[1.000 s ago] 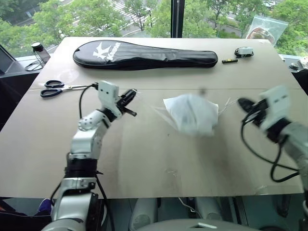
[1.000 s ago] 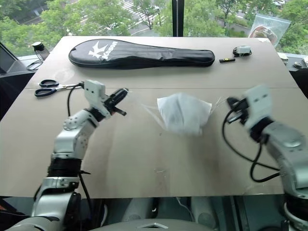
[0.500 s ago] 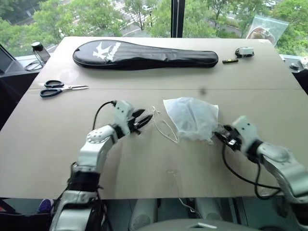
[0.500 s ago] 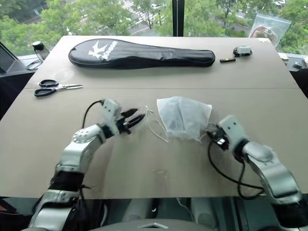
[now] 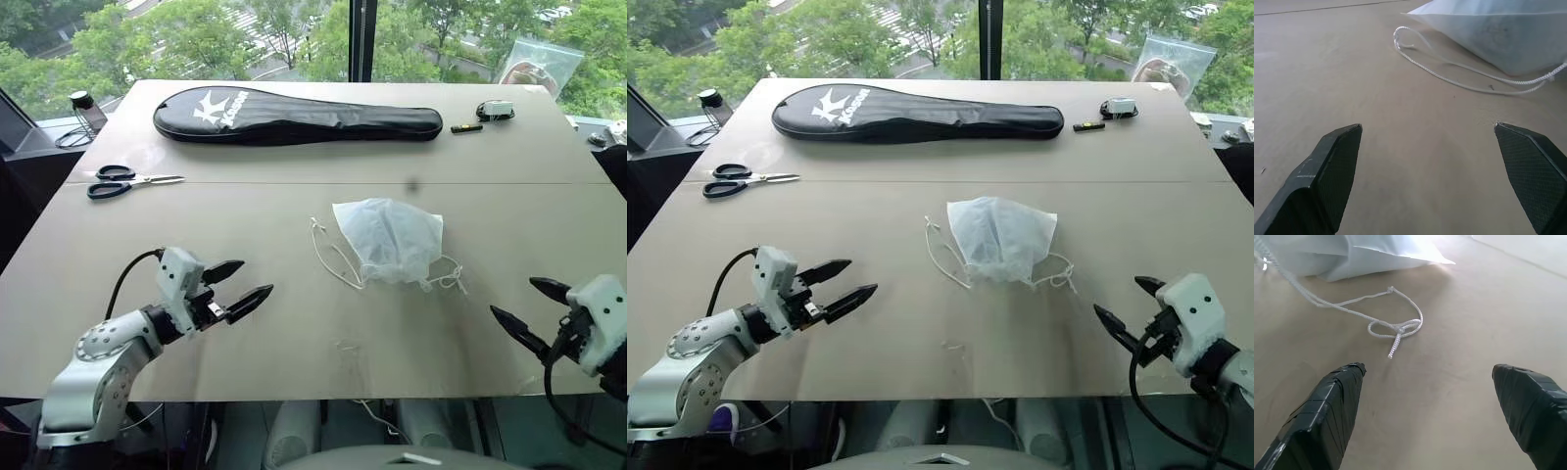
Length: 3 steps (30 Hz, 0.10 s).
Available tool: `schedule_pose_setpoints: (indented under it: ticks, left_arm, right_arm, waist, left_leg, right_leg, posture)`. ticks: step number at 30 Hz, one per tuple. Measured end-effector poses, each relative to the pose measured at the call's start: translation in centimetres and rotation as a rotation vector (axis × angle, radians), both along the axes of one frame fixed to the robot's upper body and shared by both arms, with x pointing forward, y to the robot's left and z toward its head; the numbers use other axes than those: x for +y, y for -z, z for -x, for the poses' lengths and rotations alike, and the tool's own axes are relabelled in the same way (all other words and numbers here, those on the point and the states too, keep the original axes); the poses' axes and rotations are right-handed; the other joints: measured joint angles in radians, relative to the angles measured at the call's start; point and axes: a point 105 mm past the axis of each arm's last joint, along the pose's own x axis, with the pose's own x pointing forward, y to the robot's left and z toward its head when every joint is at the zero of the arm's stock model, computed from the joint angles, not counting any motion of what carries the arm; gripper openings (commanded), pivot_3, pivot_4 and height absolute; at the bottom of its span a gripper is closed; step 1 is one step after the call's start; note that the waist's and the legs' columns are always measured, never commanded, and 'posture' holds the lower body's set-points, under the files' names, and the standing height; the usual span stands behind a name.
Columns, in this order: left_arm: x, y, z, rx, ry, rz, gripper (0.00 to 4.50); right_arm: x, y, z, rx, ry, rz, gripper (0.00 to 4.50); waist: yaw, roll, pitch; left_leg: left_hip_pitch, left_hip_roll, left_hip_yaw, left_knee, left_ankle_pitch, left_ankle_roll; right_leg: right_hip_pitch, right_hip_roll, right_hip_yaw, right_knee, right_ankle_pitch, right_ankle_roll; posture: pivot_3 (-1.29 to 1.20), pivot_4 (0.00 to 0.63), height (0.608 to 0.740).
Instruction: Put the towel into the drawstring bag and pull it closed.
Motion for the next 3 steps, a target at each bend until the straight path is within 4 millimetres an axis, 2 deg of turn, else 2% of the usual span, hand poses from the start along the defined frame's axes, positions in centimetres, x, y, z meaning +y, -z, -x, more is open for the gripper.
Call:
schedule_pose_setpoints:
  ticks: [3]
  left_arm:
    - [-0.35,-0.10,-0.30,-0.020,-0.024,0.024,4.48]
  right_arm:
    - [-0.58,-0.58,-0.23,-0.048,0.030,0.020,4.48]
  waist:
    - [-0.001,0.000,-0.001]
  left_leg:
    - [0.000,0.001,0.001,0.000,0.000,0.000]
  right_leg:
    - [0.000,0.000,0.000,-0.001,0.000,0.000]
  posture:
    - [0.00,0.150,0.740]
